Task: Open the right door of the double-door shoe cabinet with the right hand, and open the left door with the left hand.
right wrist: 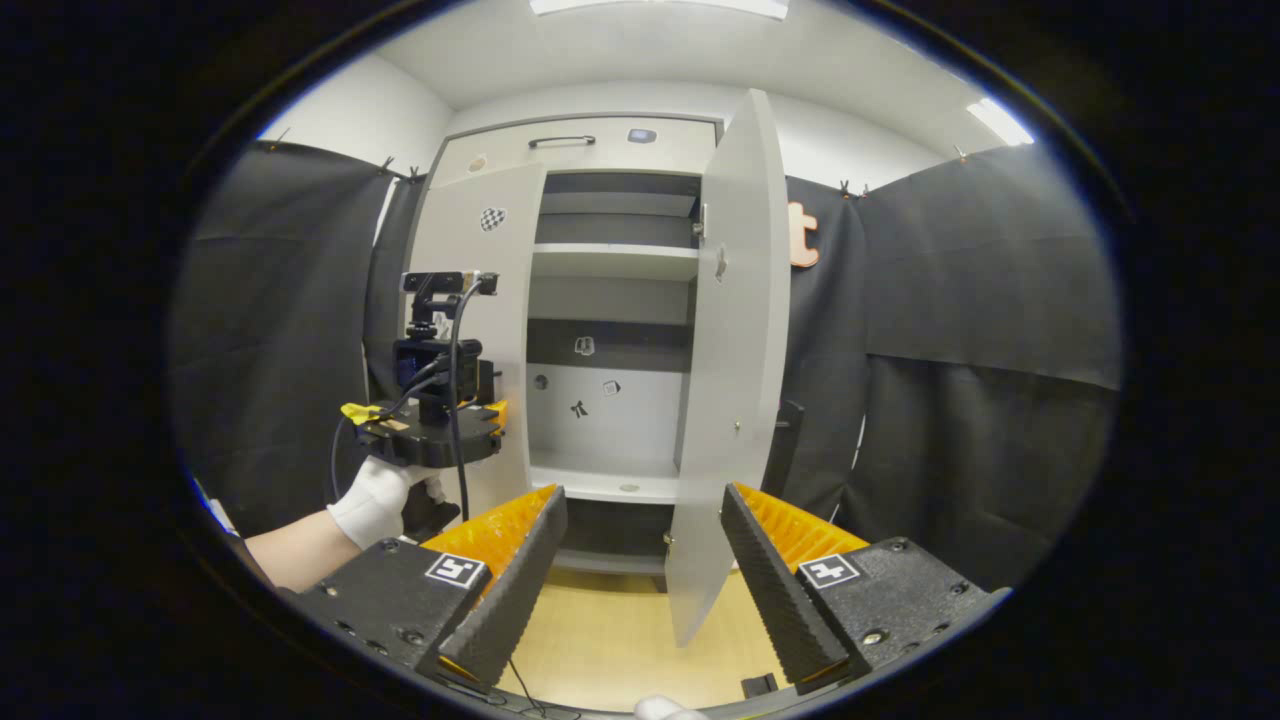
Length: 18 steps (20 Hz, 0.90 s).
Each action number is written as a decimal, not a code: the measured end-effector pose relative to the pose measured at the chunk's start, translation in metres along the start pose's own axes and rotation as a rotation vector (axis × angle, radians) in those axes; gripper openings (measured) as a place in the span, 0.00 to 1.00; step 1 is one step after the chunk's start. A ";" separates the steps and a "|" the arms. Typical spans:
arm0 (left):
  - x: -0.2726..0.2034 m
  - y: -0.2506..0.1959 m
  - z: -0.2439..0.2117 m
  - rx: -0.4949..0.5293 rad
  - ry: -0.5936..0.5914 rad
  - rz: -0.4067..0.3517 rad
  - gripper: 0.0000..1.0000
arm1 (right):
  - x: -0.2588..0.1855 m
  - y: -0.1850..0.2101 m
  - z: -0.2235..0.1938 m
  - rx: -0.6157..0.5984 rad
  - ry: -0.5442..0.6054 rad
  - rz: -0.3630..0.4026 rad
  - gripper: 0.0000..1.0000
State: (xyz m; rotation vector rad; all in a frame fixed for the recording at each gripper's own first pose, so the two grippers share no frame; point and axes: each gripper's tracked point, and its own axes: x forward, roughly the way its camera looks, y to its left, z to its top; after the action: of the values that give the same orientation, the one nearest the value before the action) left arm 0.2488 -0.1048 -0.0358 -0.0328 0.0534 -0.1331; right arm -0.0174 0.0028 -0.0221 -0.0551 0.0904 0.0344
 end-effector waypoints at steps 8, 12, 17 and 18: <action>-0.053 0.020 -0.006 -0.014 0.004 0.009 0.19 | -0.007 0.008 -0.004 -0.006 -0.014 0.075 0.99; -0.077 0.035 -0.005 -0.019 0.013 0.003 0.19 | -0.006 0.018 -0.002 -0.006 -0.019 0.119 0.99; -0.107 0.058 -0.004 -0.009 0.020 0.023 0.13 | -0.003 0.031 -0.002 -0.009 -0.024 0.163 0.99; -0.112 0.064 -0.006 0.007 0.018 0.039 0.13 | -0.003 0.034 -0.001 -0.007 -0.024 0.173 0.99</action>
State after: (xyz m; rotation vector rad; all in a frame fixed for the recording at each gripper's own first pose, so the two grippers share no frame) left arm 0.1463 -0.0268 -0.0385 -0.0240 0.0711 -0.0947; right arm -0.0212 0.0368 -0.0249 -0.0541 0.0704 0.2086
